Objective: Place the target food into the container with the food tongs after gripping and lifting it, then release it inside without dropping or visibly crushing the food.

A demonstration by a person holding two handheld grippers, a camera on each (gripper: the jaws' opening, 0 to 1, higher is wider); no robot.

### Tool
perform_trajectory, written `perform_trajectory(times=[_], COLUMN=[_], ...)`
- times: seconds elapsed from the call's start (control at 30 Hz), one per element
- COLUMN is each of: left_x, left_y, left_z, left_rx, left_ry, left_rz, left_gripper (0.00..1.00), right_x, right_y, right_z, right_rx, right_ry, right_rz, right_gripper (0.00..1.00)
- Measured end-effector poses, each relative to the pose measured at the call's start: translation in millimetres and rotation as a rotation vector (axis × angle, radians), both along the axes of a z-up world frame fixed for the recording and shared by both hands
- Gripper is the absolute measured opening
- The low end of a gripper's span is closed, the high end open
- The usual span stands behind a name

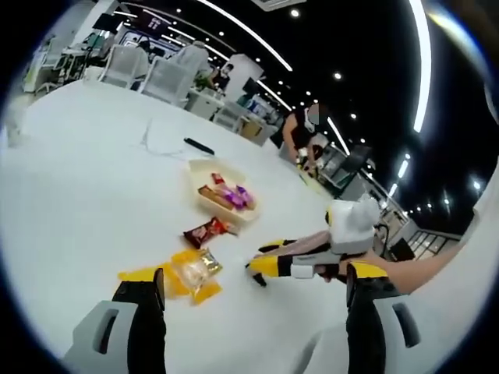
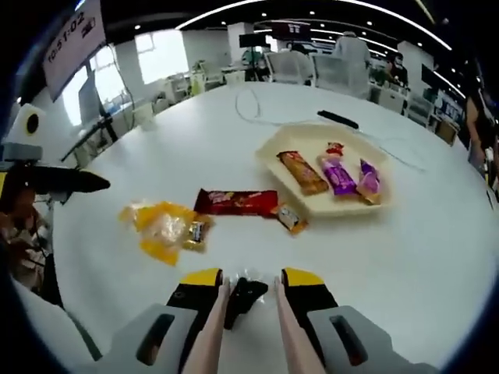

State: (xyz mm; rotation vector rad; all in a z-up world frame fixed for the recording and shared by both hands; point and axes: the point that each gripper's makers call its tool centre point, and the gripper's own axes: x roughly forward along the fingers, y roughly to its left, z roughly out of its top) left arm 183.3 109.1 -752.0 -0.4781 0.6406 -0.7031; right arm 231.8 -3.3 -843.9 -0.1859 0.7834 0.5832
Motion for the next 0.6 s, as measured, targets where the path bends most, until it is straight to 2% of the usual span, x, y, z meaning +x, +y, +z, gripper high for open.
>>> perform_trajectory(times=[0.1, 0.17, 0.2, 0.27, 0.3, 0.37, 0.5, 0.53, 0.6], left_x=[-1.2, -3.2, -3.9, -5.4, -5.9, -6.7, -5.1, -4.6, -3.7], left_y=[-3.8, -4.9, -4.9, -3.9, -3.4, -3.2, -1.9, -1.7, -1.3], left_z=[-1.1, -2.8, -3.1, -4.2, -5.2, -6.3, -5.6, -5.3, -5.2], left_rx=[-0.003, -0.003, -0.002, -0.004, -0.006, -0.002, -0.006, -0.008, -0.009], left_ry=[0.003, 0.008, 0.01, 0.013, 0.017, 0.02, 0.02, 0.02, 0.02], left_rz=[-0.006, -0.011, -0.012, -0.01, -0.01, -0.013, -0.01, -0.009, -0.005], left_gripper=[0.97, 0.97, 0.97, 0.97, 0.97, 0.97, 0.97, 0.97, 0.97], right_x=[-4.5, -0.5, -0.9, -4.7, -3.5, -6.1, -16.7, -15.5, -12.6], right_y=[0.2, -0.6, -2.8, -2.7, -2.5, -3.0, 2.3, 4.4, 5.9], right_z=[1.2, 13.4, 14.6, 14.6, 15.4, 10.3, -3.0, -0.7, -0.1], right_rx=[-0.025, -0.05, -0.069, -0.04, -0.022, -0.037, -0.053, -0.046, -0.024], right_ry=[-0.027, -0.12, -0.123, -0.073, -0.071, -0.059, -0.018, -0.028, -0.006], right_rz=[0.042, 0.075, 0.078, 0.052, 0.036, 0.038, 0.074, 0.081, 0.074], right_gripper=[0.29, 0.3, 0.3, 0.29, 0.29, 0.29, 0.28, 0.28, 0.26])
